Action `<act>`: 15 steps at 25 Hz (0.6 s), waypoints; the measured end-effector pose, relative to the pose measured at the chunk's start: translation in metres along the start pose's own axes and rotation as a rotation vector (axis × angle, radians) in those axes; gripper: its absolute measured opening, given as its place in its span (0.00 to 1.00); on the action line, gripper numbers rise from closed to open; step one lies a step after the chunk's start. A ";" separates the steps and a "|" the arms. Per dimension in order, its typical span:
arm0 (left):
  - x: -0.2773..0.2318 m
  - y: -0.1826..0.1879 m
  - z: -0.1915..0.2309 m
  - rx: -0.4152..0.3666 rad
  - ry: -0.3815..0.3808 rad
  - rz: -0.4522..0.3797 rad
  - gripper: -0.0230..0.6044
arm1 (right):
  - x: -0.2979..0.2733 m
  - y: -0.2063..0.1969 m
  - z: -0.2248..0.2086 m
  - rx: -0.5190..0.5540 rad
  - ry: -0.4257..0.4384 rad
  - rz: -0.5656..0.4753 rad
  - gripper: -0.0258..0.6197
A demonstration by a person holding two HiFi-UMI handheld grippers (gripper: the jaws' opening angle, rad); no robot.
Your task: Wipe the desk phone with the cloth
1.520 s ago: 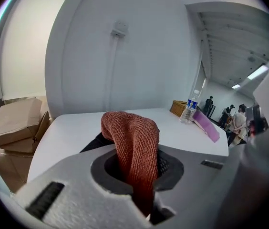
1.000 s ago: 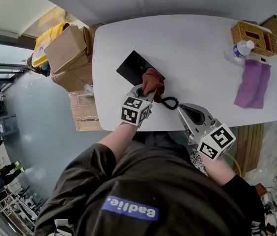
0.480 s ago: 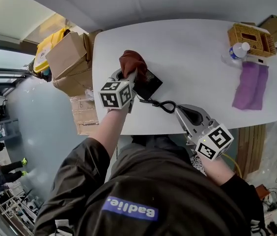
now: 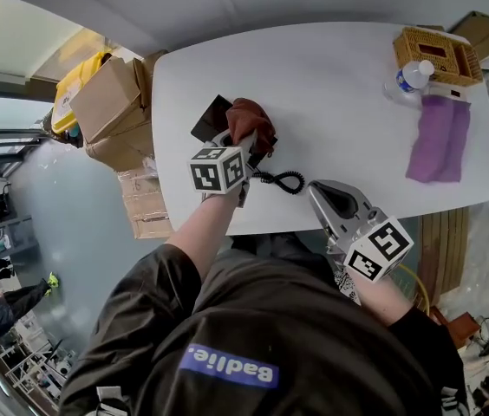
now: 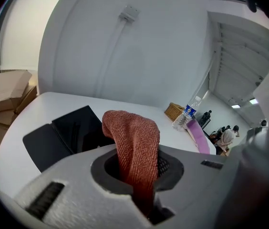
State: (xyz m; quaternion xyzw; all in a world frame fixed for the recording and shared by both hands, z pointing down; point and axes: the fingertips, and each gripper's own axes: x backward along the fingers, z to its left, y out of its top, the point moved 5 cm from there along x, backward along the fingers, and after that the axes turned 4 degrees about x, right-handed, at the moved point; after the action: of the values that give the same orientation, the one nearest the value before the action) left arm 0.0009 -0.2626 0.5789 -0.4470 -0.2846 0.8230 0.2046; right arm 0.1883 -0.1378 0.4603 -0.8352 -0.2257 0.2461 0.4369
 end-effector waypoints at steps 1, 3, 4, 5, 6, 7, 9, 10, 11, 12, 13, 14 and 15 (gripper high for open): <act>-0.002 -0.006 -0.004 0.001 -0.010 0.016 0.12 | 0.001 -0.001 0.000 -0.001 -0.001 -0.002 0.09; -0.005 -0.018 -0.011 0.000 -0.026 0.045 0.12 | 0.005 -0.003 0.001 -0.007 -0.003 -0.001 0.09; -0.006 -0.023 -0.015 -0.002 -0.035 0.057 0.12 | 0.007 -0.005 0.002 -0.012 -0.006 0.001 0.09; -0.007 -0.027 -0.019 -0.006 -0.045 0.069 0.12 | 0.008 -0.007 0.003 -0.019 -0.009 0.002 0.09; -0.007 -0.032 -0.022 -0.009 -0.055 0.080 0.12 | 0.010 -0.009 0.004 -0.027 -0.013 0.002 0.09; -0.007 -0.036 -0.026 -0.013 -0.066 0.090 0.12 | 0.011 -0.010 0.006 -0.032 -0.016 0.003 0.09; -0.008 -0.045 -0.031 -0.019 -0.084 0.108 0.12 | 0.013 -0.012 0.010 -0.032 -0.022 0.005 0.09; -0.008 -0.050 -0.034 -0.020 -0.094 0.116 0.12 | 0.014 -0.012 0.012 -0.029 -0.024 0.005 0.09; -0.007 -0.054 -0.036 -0.023 -0.105 0.123 0.12 | 0.014 -0.012 0.015 -0.024 -0.027 0.005 0.09; -0.006 -0.057 -0.039 -0.028 -0.117 0.128 0.12 | 0.014 -0.012 0.019 -0.019 -0.031 0.004 0.09; -0.004 -0.059 -0.042 -0.036 -0.131 0.130 0.12 | 0.015 -0.011 0.022 -0.012 -0.037 0.002 0.09; -0.001 -0.060 -0.045 -0.047 -0.146 0.128 0.12 | 0.015 -0.010 0.026 -0.005 -0.044 0.000 0.09; 0.002 -0.059 -0.049 -0.060 -0.161 0.122 0.12 | 0.016 -0.010 0.029 0.003 -0.052 -0.002 0.09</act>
State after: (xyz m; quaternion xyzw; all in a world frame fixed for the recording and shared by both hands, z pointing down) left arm 0.0463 -0.2024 0.5946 -0.4018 -0.2968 0.8583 0.1172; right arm 0.1814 -0.1049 0.4504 -0.8277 -0.2376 0.2677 0.4322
